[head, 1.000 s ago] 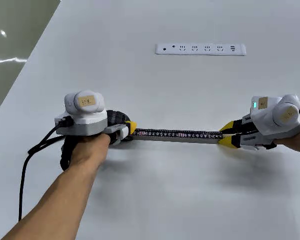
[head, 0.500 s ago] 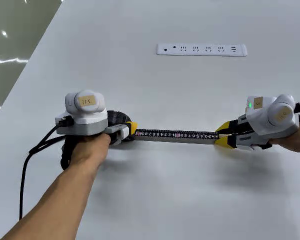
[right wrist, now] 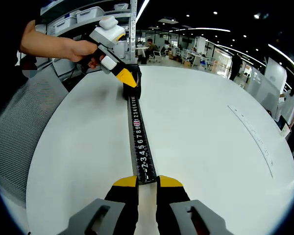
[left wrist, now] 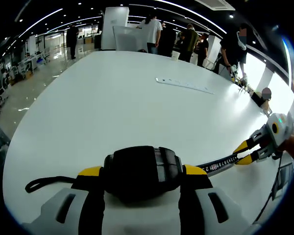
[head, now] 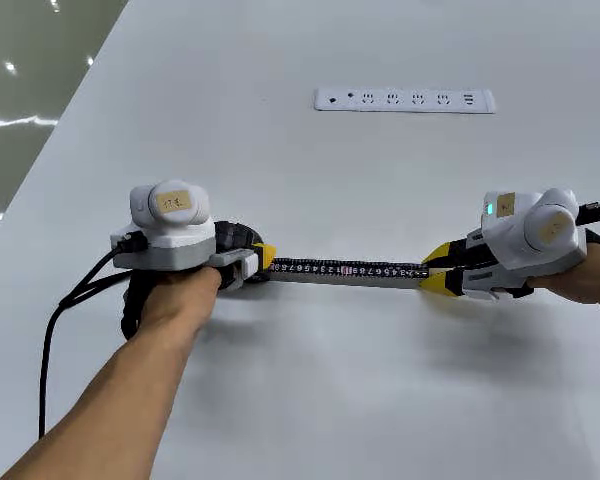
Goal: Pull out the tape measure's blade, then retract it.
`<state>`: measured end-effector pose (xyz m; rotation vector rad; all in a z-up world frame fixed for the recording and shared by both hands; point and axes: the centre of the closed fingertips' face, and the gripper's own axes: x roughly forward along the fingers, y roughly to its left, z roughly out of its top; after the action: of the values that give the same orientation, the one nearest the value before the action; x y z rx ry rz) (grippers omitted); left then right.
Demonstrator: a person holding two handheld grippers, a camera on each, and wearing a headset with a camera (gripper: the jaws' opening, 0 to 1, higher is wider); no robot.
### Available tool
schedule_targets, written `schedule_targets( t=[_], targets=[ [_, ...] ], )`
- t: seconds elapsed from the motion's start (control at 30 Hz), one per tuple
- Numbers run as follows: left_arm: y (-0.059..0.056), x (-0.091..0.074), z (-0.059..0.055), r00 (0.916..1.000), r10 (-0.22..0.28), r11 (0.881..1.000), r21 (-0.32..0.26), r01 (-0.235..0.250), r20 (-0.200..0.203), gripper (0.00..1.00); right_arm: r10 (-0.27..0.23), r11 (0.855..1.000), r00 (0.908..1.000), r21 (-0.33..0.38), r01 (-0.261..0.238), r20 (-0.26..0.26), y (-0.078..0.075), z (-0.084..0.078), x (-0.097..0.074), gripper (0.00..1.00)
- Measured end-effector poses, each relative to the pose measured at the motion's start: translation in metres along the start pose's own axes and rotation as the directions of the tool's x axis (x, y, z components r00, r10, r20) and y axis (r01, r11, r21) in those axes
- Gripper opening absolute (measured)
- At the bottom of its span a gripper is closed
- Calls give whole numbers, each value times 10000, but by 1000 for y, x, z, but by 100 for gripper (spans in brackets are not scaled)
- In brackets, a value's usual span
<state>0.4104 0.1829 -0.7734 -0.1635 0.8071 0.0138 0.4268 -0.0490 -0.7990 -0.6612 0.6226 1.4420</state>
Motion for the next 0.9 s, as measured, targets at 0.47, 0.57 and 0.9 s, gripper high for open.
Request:
schedule_targets(
  t=[0.47,0.57,0.9],
  targets=[
    [1,0,0,10000,-45,10000,-9,45,-33,56,64,10000,10000,-51,-63,58,2,8,8,9],
    [1,0,0,10000,-54,10000,-14,54,-38,56,88,9999,9999,-61,-87,89,3,11,10,9],
    [0,0,-1,9999,-85,10000,-25,85,-70,56,145,9999,9998,-75,-144,166,4,18,17,9]
  ],
)
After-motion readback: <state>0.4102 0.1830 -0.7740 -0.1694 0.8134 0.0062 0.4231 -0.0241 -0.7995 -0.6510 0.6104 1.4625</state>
